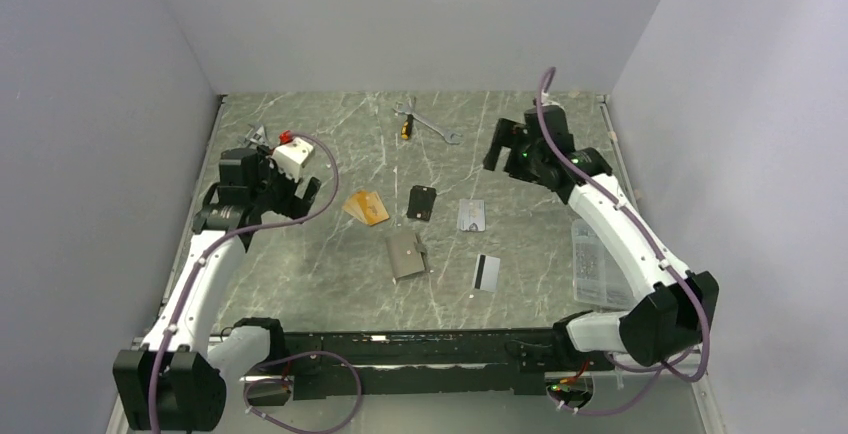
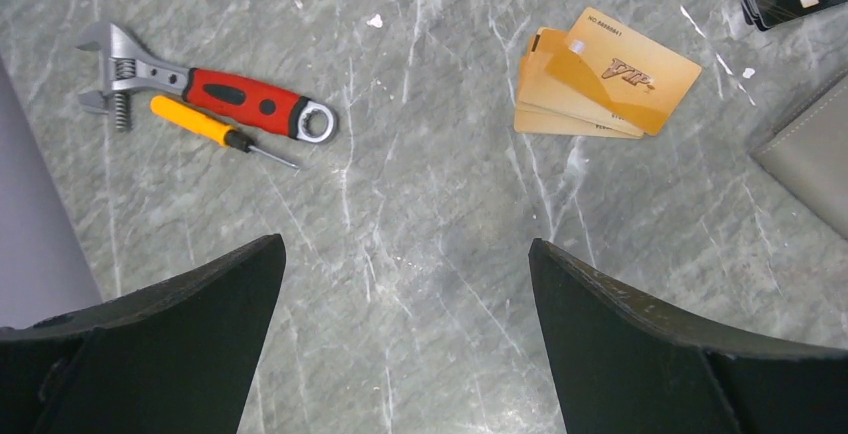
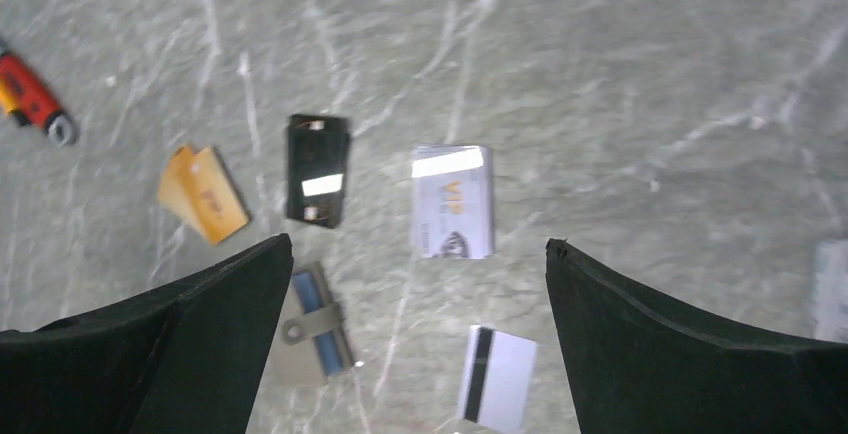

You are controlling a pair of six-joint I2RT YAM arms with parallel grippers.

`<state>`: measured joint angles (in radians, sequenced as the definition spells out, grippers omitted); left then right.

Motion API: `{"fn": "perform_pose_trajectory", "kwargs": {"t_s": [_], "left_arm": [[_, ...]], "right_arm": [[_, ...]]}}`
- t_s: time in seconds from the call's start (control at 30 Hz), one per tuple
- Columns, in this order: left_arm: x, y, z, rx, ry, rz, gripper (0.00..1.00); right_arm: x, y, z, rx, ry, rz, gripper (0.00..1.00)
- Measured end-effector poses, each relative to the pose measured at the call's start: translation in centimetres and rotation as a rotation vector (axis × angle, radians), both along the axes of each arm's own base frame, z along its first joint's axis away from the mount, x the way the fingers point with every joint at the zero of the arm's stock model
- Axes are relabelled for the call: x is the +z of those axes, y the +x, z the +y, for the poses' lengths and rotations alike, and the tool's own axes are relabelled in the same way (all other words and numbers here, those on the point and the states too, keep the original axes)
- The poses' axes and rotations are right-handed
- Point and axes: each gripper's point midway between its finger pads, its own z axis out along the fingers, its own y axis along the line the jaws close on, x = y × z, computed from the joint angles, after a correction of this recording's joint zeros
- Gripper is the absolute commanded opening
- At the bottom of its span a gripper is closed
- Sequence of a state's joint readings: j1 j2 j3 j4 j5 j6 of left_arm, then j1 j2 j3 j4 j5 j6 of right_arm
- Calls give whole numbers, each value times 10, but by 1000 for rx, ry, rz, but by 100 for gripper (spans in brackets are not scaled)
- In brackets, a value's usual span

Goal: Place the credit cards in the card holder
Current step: Close the card holder at the center of the board.

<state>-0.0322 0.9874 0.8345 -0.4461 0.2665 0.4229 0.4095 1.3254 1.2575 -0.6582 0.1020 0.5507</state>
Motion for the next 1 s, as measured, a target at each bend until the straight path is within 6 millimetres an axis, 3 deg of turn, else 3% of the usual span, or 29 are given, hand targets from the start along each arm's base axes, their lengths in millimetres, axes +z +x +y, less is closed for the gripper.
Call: {"fn": "perform_pose_trajectory", "kwargs": {"t_s": [0.07, 0.13, 0.2, 0.27, 0.33, 0.43, 0.5, 0.57, 0.63, 0.87, 1.0], "left_arm": [[-8, 6, -2, -6, -7, 22, 99], [-21, 8, -7, -32, -24, 64, 99], [-33, 5, -17, -79, -53, 79, 99], [-43, -5, -32, -154, -60, 65, 99], [-57, -26, -60, -288, -44, 58, 99], [-67, -50, -104, -505, -19, 48, 99], [-72, -60, -124, -610, 16, 36, 98], [-77, -71, -145, -716, 51, 20, 97], [-82, -80, -160, -796, 79, 7, 97], [-112, -103, -188, -998, 236, -42, 99], [-131, -114, -196, -1090, 329, -67, 99]], "right_arm": [[-10, 3, -25, -52, -10, 18, 100], [-19, -1, -17, -15, -12, 47, 100], [-31, -9, 11, 69, -16, 81, 100], [-57, -24, 48, 177, -22, 136, 100], [-83, -49, 78, 276, -35, 201, 96], [-123, -86, 104, 372, -60, 324, 84], [-136, -96, 114, 396, -68, 368, 75], [-143, -102, 122, 405, -67, 396, 69], [-147, -104, 132, 413, -65, 412, 69], [-149, -95, 165, 445, -50, 430, 72], [-150, -91, 175, 453, -60, 441, 58]]}}
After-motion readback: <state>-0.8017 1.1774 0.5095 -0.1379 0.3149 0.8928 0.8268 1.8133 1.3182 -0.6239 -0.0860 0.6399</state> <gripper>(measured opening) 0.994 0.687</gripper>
